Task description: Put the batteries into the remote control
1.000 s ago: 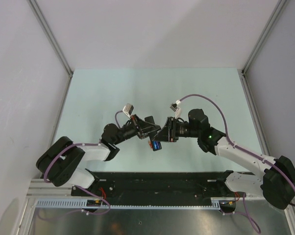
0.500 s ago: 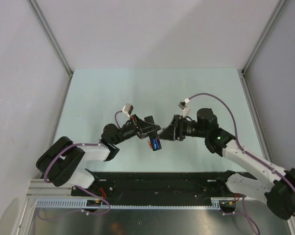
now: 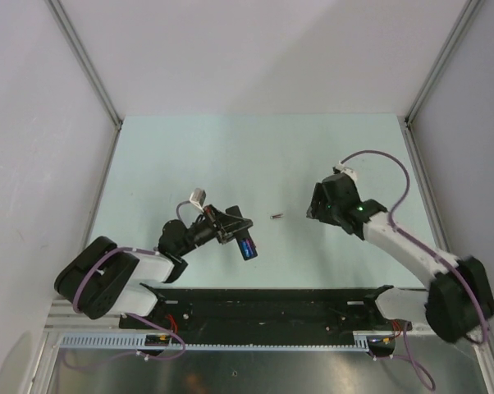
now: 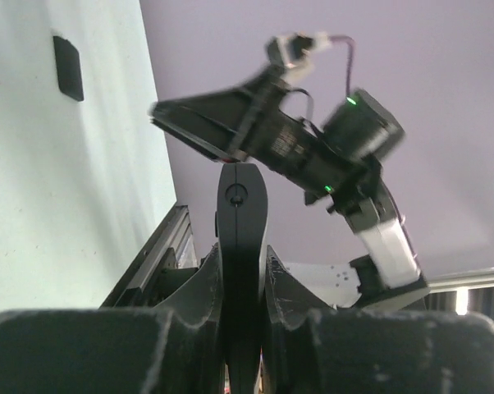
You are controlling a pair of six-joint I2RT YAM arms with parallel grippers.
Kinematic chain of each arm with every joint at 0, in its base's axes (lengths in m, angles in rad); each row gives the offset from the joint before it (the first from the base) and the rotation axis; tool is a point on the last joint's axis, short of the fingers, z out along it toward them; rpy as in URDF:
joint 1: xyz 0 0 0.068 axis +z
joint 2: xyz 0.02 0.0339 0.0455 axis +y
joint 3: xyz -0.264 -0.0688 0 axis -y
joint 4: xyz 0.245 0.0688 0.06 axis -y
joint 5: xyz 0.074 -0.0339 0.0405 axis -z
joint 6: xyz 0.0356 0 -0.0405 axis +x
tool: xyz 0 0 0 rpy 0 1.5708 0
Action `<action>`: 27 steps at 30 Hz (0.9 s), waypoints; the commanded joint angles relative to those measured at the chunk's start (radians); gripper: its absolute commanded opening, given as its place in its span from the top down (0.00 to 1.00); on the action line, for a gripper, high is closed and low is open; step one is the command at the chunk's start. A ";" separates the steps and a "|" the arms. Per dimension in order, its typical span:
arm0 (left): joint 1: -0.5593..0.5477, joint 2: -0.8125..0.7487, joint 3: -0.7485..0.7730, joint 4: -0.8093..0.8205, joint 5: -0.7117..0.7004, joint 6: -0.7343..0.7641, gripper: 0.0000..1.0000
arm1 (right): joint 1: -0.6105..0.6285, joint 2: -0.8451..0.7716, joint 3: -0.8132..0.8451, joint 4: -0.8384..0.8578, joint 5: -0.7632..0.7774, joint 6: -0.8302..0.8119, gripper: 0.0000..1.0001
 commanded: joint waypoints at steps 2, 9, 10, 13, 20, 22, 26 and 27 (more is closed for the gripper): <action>0.003 -0.057 -0.051 0.232 -0.023 0.025 1.00 | -0.045 0.229 0.066 -0.052 0.190 0.001 0.35; 0.005 -0.066 -0.080 0.231 -0.012 0.014 1.00 | -0.045 0.387 0.169 -0.072 0.215 0.022 0.36; 0.005 -0.067 -0.083 0.232 -0.011 0.012 1.00 | -0.048 0.401 0.175 -0.072 0.215 0.022 0.36; 0.005 -0.072 -0.091 0.232 -0.008 0.012 1.00 | -0.048 0.461 0.197 -0.063 0.201 0.013 0.36; 0.006 -0.081 -0.104 0.232 -0.008 0.019 1.00 | -0.057 0.564 0.241 -0.057 0.207 -0.021 0.34; 0.005 -0.080 -0.106 0.232 -0.008 0.020 1.00 | -0.061 0.573 0.251 -0.051 0.213 -0.033 0.34; 0.008 -0.081 -0.109 0.232 -0.008 0.022 1.00 | -0.077 0.592 0.261 -0.046 0.202 -0.048 0.35; 0.009 -0.078 -0.107 0.232 -0.008 0.022 1.00 | -0.081 0.598 0.260 -0.046 0.199 -0.050 0.35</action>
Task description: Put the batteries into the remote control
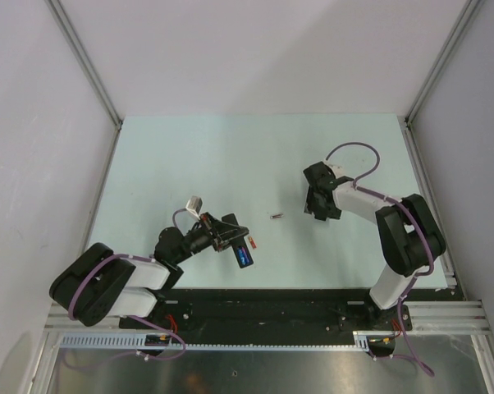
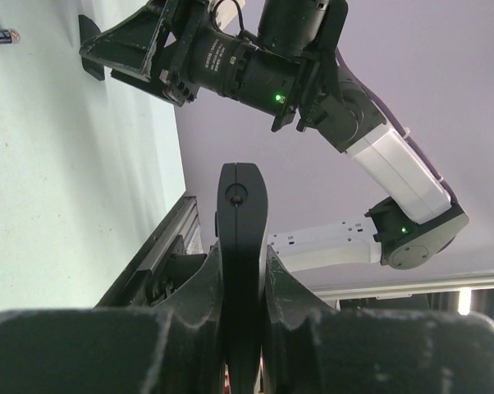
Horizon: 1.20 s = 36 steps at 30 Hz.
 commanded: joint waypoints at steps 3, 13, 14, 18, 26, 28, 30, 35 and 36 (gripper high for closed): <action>0.012 -0.015 0.000 0.233 0.002 0.018 1.00 | -0.030 0.035 0.047 0.032 -0.004 -0.037 0.36; 0.012 0.011 0.014 0.233 0.005 0.017 1.00 | -0.033 0.075 0.047 0.033 -0.046 -0.067 0.42; 0.012 0.014 0.014 0.231 0.003 0.017 1.00 | -0.033 0.075 0.047 0.032 -0.049 -0.067 0.44; 0.012 0.020 0.017 0.233 0.005 0.017 1.00 | -0.033 0.087 0.047 0.026 -0.058 -0.066 0.48; 0.012 0.021 0.017 0.233 0.005 0.017 1.00 | -0.035 0.083 0.047 0.012 -0.070 -0.070 0.62; 0.012 0.024 0.018 0.233 0.005 0.015 1.00 | -0.033 0.078 0.047 0.006 -0.072 -0.078 0.67; 0.012 0.029 0.020 0.233 0.005 0.014 1.00 | -0.035 0.072 0.047 0.001 -0.072 -0.083 0.70; 0.012 0.040 0.029 0.233 -0.001 0.009 1.00 | -0.033 0.032 0.047 -0.026 -0.088 -0.090 0.77; 0.012 0.044 0.031 0.231 -0.004 0.006 1.00 | -0.033 0.014 0.047 -0.031 -0.102 -0.089 0.77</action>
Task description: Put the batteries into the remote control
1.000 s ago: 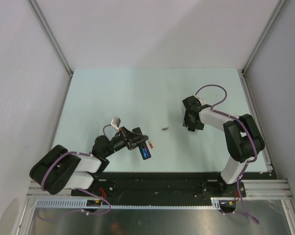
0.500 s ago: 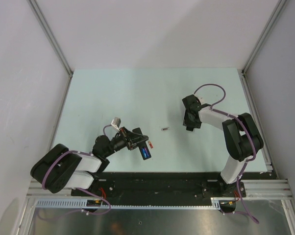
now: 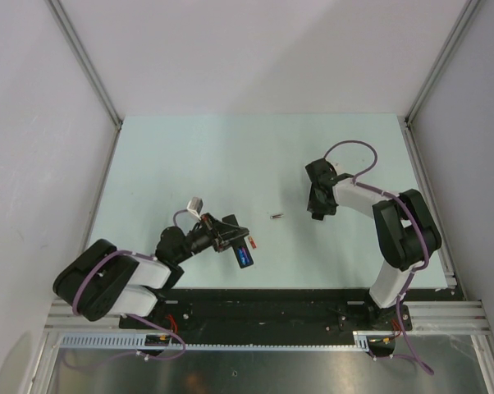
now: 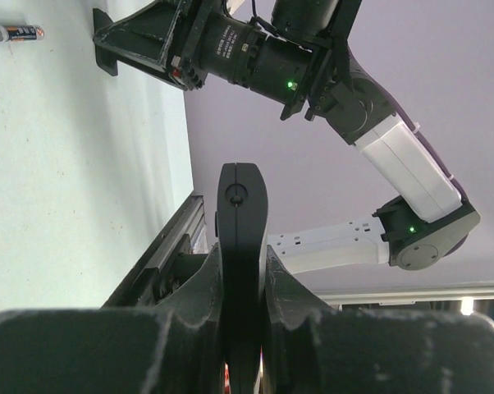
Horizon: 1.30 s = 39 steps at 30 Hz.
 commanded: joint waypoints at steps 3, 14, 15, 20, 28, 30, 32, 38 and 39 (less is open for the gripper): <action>0.008 0.026 0.045 0.233 -0.009 0.006 1.00 | 0.014 -0.124 0.007 -0.106 -0.056 -0.030 0.78; 0.005 0.148 0.165 0.240 -0.054 0.029 1.00 | 0.213 -0.454 0.072 -0.361 -0.174 -0.070 0.81; 0.003 0.161 0.188 0.243 -0.054 0.035 1.00 | 0.240 -0.465 0.092 -0.387 -0.180 -0.079 0.81; -0.003 0.263 0.243 0.260 -0.064 0.060 1.00 | 0.370 -0.482 0.233 -0.572 -0.212 -0.084 0.88; -0.026 0.371 0.277 0.332 -0.095 0.081 1.00 | 0.448 -0.432 0.421 -0.793 -0.257 -0.079 1.00; -0.036 0.391 0.288 0.340 -0.103 0.091 1.00 | 0.477 -0.399 0.449 -0.829 -0.255 -0.082 1.00; -0.043 0.403 0.295 0.346 -0.106 0.095 1.00 | 0.497 -0.376 0.483 -0.876 -0.255 -0.088 1.00; -0.093 0.409 0.299 0.358 -0.146 0.109 1.00 | 0.543 -0.297 0.487 -0.897 -0.257 -0.108 1.00; -0.098 0.403 0.296 0.358 -0.155 0.111 1.00 | 0.548 -0.280 0.487 -0.889 -0.260 -0.108 1.00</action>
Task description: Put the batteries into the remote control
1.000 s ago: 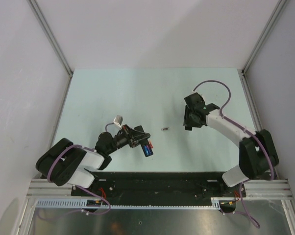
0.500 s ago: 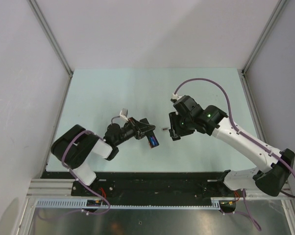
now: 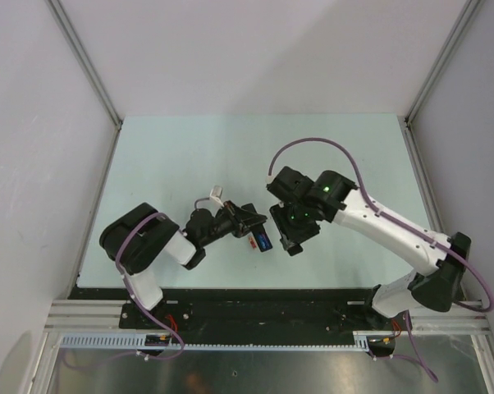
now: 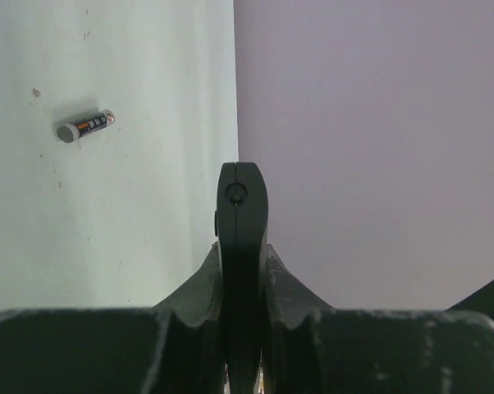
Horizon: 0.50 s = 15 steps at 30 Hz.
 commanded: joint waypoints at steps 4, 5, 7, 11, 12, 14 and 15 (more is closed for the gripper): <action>-0.059 -0.036 -0.012 0.353 -0.107 0.034 1.00 | 0.020 0.080 0.033 0.007 -0.083 -0.024 1.00; -0.079 -0.041 -0.032 0.353 -0.150 0.031 1.00 | 0.021 0.088 0.034 0.011 -0.088 -0.024 1.00; -0.102 -0.064 -0.046 0.353 -0.196 0.028 1.00 | 0.026 0.114 0.039 0.024 -0.097 -0.027 1.00; -0.140 -0.087 -0.057 0.353 -0.250 0.036 1.00 | 0.029 0.149 0.050 0.036 -0.094 -0.030 1.00; -0.143 -0.092 -0.057 0.353 -0.264 0.036 1.00 | 0.031 0.154 0.050 0.040 -0.091 -0.030 1.00; -0.148 -0.108 -0.060 0.354 -0.270 0.036 1.00 | 0.029 0.166 0.045 0.054 -0.093 -0.027 1.00; -0.150 -0.113 -0.061 0.354 -0.275 0.037 1.00 | 0.029 0.169 0.047 0.059 -0.089 -0.025 1.00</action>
